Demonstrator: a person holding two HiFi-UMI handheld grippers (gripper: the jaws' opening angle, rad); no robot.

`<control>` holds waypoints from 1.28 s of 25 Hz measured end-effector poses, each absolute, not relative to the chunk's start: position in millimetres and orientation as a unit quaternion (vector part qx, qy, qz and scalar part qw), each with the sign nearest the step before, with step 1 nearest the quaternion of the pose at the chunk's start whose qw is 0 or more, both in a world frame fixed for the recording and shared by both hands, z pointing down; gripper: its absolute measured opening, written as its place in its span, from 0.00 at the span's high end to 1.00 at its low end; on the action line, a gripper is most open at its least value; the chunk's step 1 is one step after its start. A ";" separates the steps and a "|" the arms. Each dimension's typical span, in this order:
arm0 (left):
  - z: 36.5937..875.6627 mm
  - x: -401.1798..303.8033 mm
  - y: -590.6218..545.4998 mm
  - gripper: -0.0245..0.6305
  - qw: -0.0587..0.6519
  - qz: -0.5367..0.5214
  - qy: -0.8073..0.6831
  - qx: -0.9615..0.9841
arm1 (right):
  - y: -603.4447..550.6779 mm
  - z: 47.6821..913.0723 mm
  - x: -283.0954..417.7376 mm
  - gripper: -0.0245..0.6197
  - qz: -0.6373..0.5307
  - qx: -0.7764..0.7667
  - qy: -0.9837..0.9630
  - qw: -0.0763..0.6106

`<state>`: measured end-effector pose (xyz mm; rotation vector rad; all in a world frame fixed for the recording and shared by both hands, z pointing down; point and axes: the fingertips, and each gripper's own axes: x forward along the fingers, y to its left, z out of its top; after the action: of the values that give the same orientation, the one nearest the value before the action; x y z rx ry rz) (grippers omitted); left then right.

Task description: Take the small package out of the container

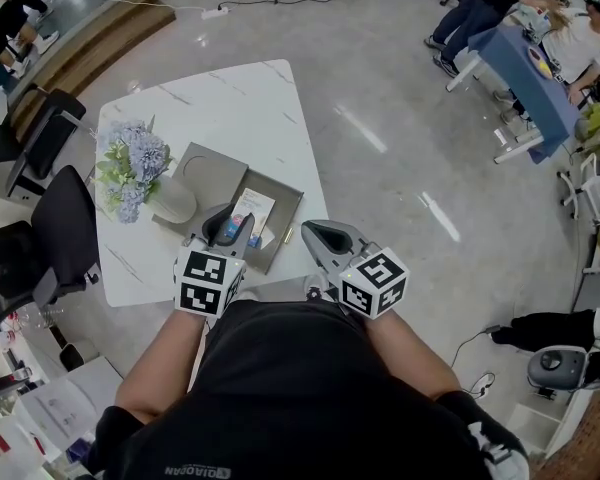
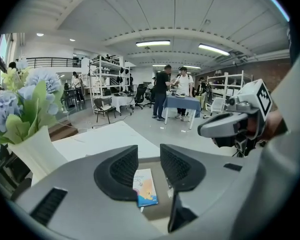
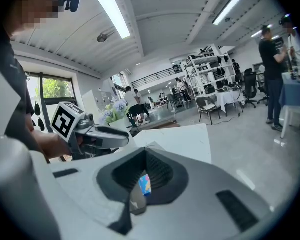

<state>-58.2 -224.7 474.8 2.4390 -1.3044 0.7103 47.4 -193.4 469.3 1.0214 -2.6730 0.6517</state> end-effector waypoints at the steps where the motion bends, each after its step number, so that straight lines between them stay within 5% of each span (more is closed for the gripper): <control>1: 474.6 -57.8 -224.4 0.74 0.140 0.247 -0.452 0.846 | -193.4 468.9 47.3 0.96 0.220 0.346 -0.906 0.103; 21: 474.0 -46.7 -225.2 0.42 0.119 0.267 -0.446 0.846 | -196.6 463.2 53.9 0.96 0.212 0.342 -0.910 0.099; 32: 472.9 -46.1 -231.3 0.40 0.117 0.269 -0.454 0.841 | -197.5 463.2 61.3 0.96 0.213 0.344 -0.909 0.097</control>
<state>-46.1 -231.3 472.9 2.4637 -1.3285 0.7881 61.3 -197.5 463.2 1.0188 -2.6918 0.6309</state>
